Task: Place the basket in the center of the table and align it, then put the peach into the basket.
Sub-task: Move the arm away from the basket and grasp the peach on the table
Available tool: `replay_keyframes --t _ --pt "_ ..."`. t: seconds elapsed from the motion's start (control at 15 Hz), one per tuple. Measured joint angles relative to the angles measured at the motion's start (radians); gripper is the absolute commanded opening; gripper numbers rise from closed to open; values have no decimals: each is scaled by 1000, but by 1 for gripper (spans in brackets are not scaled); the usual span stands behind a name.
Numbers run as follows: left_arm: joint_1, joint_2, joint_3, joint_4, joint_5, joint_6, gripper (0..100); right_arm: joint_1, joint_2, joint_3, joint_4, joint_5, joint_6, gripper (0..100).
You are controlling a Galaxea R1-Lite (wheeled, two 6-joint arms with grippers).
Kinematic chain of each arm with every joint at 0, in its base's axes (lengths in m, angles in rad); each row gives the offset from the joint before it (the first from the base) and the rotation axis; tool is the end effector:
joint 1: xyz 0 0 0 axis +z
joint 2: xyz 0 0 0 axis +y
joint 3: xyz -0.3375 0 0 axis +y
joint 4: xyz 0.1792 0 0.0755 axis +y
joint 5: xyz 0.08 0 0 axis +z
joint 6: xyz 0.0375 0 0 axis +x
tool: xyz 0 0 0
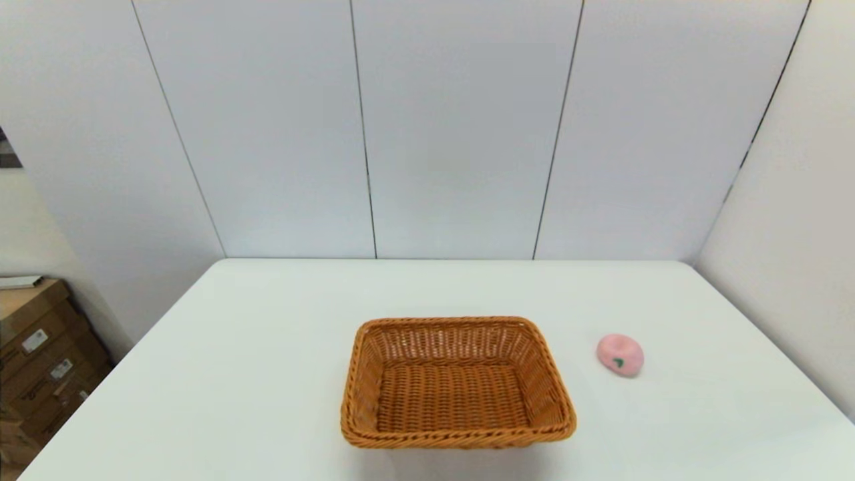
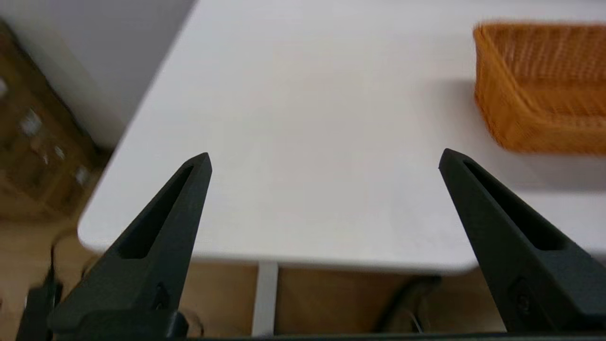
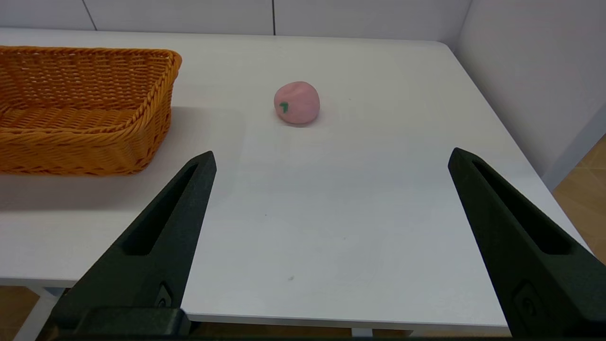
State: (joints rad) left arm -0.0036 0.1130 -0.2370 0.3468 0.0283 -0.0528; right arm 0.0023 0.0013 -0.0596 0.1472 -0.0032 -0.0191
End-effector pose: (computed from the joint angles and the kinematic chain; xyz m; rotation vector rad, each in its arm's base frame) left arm -0.0523 0.0012 0.1092 -0.0490 0.2221 0.0305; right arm -0.0460 -0.0002 0.0758 -0.0193 0.0889 -0.0001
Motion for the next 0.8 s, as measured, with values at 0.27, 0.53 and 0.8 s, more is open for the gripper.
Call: replay_keyframes --t 0.27,0.53,0.8 --pt "-1 -88 132 -138 4 36 100 0 0 2 -10 3 2 100" --pt "-1 -112 158 -164 2 0 100 -1 1 -26 37 -22 7 100" --pt "-1 -113 161 -164 5 -5 100 -2 146 -261 184 7 50 100"
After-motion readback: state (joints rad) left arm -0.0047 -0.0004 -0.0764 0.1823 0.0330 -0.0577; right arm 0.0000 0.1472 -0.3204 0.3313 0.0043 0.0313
